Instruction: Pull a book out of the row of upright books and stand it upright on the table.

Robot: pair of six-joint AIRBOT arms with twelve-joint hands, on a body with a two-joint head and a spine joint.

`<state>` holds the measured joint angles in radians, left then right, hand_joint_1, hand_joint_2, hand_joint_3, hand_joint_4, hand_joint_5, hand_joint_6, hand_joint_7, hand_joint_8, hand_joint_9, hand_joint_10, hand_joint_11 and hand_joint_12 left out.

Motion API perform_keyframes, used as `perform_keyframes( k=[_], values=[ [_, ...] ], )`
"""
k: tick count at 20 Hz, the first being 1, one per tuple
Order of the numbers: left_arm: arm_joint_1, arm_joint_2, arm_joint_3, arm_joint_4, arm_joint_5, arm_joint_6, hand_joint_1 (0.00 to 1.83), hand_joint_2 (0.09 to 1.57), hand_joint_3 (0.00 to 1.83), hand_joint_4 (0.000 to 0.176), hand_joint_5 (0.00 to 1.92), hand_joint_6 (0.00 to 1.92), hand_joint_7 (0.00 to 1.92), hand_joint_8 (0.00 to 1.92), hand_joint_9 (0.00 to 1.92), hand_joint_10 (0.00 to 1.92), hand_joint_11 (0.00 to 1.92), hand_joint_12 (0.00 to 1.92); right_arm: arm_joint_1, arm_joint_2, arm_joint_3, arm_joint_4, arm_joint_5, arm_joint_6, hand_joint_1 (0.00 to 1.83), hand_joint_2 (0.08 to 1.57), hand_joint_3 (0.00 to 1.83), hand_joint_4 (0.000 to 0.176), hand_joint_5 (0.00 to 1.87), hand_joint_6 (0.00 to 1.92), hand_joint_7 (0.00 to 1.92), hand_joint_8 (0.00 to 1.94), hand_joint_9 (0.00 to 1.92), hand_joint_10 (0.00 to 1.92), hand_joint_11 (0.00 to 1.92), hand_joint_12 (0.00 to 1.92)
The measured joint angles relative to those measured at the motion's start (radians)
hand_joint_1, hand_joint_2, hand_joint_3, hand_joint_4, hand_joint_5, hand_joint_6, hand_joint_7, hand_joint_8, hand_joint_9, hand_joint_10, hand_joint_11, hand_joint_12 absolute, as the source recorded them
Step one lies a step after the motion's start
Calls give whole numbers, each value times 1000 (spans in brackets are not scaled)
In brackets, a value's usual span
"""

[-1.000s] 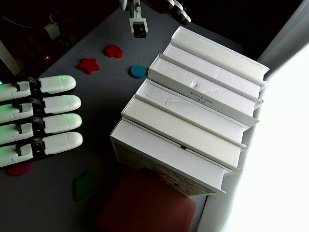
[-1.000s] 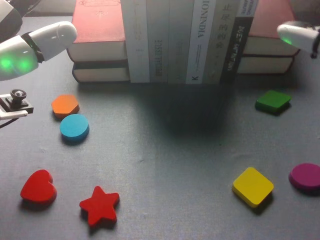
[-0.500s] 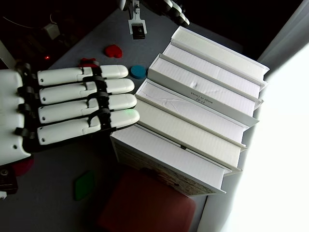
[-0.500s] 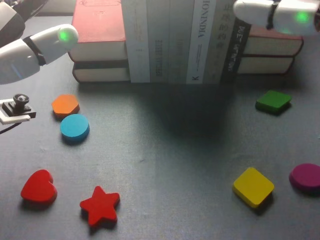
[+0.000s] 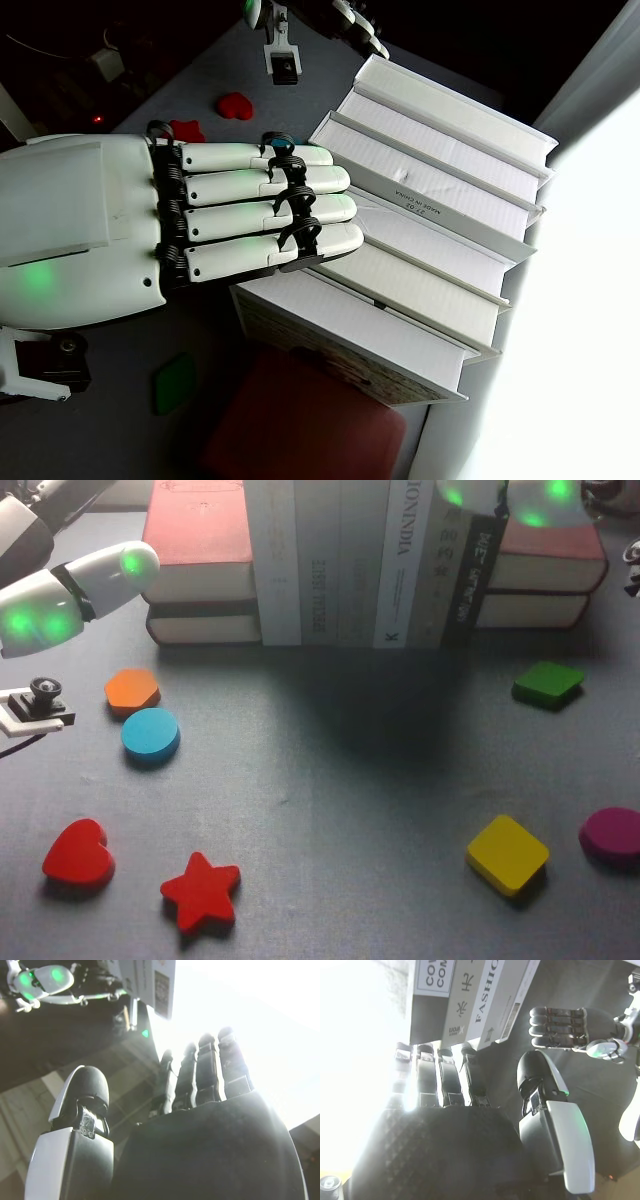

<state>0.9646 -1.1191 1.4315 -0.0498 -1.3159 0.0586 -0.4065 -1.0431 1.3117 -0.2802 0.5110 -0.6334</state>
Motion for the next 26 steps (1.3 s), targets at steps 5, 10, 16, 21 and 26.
perform_keyframes(
  k=[5, 10, 16, 21, 26],
  values=[
    [5, 0, 0, -10, -11, -3, 271, 1376, 0, 44, 41, 3, 0, 0, 0, 0, 0, 0, 4, 2, -18, 11, 15, -1, 246, 1367, 4, 0, 595, 171, 0, 0, 0, 0, 0, 0],
    [18, 0, -1, -19, -22, -3, 257, 1362, 0, 58, 37, 1, 0, 0, 0, 0, 0, 0, -35, 60, -104, 0, 96, -6, 212, 1380, 7, 0, 566, 168, 0, 0, 0, 0, 0, 0],
    [24, 0, -3, -23, -30, -4, 245, 1351, 0, 67, 46, 8, 0, 0, 0, 0, 0, 0, -91, 93, -147, -7, 180, -5, 424, 1381, 0, 0, 604, 135, 0, 0, 0, 0, 0, 0],
    [26, 0, -4, -37, -29, -4, 218, 1350, 0, 81, 40, 2, 0, 0, 0, 0, 0, 0, -110, 106, -165, -10, 203, -5, 416, 1412, 9, 0, 622, 44, 11, 3, 0, 0, 0, 0],
    [36, 0, -9, -44, -39, -4, 219, 1363, 5, 60, 41, 2, 0, 0, 0, 0, 8, 3, -275, 164, -244, 15, 348, 34, 382, 1398, 0, 0, 671, 51, 27, 5, 0, 0, 0, 0]
  ],
)
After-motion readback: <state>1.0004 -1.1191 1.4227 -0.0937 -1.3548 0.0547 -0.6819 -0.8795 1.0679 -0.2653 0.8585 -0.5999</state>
